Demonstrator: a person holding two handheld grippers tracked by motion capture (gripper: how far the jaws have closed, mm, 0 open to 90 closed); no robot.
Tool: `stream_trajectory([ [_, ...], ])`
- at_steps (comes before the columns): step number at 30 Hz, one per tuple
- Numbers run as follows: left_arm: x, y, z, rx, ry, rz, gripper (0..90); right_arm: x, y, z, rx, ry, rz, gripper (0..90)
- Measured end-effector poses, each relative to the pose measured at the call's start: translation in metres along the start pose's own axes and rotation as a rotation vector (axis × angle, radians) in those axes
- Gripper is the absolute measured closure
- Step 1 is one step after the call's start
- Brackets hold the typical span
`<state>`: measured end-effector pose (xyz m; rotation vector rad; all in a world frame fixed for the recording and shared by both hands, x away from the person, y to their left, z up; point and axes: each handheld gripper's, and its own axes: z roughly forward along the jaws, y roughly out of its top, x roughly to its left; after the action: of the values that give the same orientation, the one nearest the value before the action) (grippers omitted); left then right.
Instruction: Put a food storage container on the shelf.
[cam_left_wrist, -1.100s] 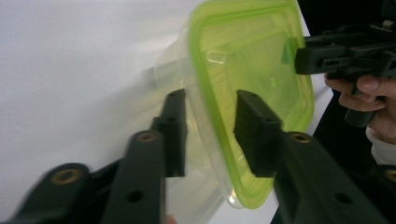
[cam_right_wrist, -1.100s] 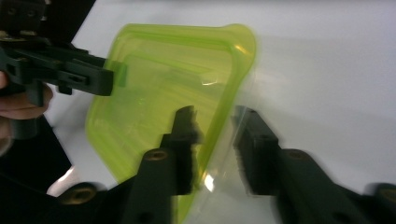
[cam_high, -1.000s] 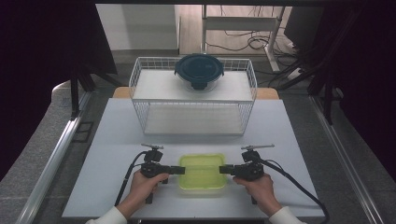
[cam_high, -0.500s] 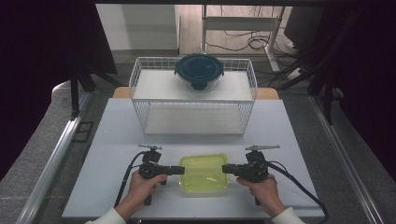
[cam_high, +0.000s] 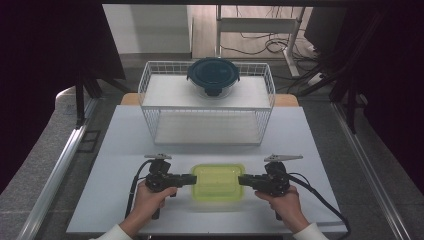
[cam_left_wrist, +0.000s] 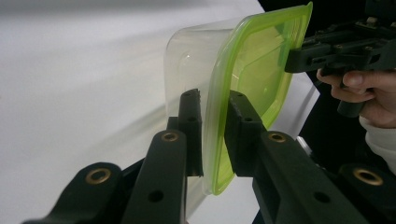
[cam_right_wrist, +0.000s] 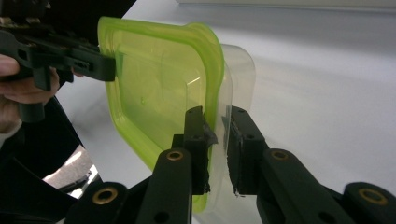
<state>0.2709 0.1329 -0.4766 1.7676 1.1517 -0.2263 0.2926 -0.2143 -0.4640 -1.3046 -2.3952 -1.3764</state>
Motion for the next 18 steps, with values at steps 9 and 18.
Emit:
stream_trajectory([
  [9, -0.008, 0.005, -0.01, -0.023, 0.017, 0.051, 78.0, 0.007, 0.004, -0.005, -0.026, 0.009, -0.041, 78.4],
  [18, -0.017, 0.015, -0.019, -0.058, 0.027, 0.107, 78.1, 0.015, 0.016, -0.015, -0.073, 0.008, -0.095, 78.3],
])
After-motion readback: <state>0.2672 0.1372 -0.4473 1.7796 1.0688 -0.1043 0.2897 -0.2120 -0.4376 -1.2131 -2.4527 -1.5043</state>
